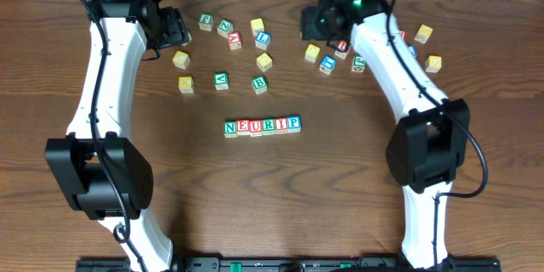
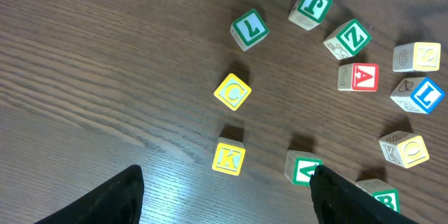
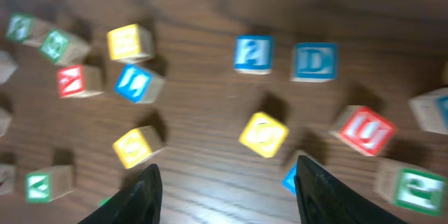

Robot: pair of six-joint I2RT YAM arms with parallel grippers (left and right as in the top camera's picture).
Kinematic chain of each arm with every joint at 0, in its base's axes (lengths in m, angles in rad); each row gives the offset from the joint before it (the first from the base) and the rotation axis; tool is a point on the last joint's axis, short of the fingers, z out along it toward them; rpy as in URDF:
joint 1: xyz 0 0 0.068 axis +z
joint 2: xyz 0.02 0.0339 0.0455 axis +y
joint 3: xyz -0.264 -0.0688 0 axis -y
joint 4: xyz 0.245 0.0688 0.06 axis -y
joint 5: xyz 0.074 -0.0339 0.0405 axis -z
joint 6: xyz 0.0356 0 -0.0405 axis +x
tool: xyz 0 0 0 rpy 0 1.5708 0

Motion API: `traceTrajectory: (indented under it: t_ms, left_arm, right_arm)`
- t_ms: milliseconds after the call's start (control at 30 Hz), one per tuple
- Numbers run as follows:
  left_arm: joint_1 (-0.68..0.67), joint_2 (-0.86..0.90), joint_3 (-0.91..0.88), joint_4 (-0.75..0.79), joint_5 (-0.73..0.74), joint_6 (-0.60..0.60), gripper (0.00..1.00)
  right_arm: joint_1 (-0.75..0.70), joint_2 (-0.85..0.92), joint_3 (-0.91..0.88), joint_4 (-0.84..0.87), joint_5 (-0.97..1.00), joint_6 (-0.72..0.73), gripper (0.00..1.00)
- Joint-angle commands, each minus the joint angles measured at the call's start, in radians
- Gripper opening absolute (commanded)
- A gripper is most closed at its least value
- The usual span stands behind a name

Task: Spell out NEURIPS
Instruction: 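Move the right gripper over the upper right blocks searching for S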

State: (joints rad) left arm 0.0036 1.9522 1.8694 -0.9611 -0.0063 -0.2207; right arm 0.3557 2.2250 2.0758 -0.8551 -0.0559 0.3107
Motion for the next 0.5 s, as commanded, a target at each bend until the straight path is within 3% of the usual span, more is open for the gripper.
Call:
traceTrajectory:
  t_ms: [0, 433, 467]
  left_arm:
    - [-0.003, -0.003, -0.016, 0.000, -0.006, 0.001, 0.75]
    - [-0.003, -0.003, -0.016, -0.014, -0.006, -0.029, 0.75]
    - [-0.003, -0.003, -0.016, -0.014, -0.006, -0.029, 0.75]
  right_arm:
    - [0.026, 0.003, 0.002, -0.002, -0.002, 0.004, 0.56]
    - [-0.090, 0.003, 0.002, -0.189, 0.036, 0.037, 0.57]
    - [-0.123, 0.003, 0.002, -0.215, 0.036, 0.036, 0.64]
